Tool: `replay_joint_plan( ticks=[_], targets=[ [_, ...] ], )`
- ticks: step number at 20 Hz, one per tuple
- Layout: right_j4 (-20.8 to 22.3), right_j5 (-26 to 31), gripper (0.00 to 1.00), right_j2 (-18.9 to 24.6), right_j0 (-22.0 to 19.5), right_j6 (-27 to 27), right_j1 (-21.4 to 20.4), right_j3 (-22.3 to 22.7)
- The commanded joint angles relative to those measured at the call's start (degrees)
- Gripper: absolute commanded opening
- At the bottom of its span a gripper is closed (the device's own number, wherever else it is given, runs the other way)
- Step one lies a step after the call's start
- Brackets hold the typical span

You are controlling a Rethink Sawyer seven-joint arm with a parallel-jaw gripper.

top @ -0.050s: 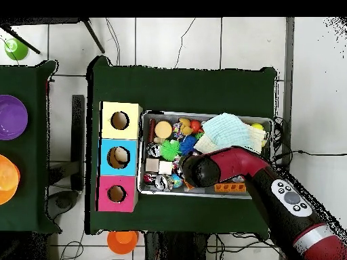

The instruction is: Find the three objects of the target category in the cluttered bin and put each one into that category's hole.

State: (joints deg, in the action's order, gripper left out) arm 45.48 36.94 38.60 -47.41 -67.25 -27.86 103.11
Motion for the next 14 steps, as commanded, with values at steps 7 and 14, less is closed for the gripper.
replay_joint_plan(
  ticks=[7,14],
  targets=[
    [-2.9,5.8,0.0,2.5,-1.1,6.8,-2.9,-1.4],
    [-10.0,7.3,0.0,7.2,-2.2,4.9,-10.7,3.3]
  ],
)
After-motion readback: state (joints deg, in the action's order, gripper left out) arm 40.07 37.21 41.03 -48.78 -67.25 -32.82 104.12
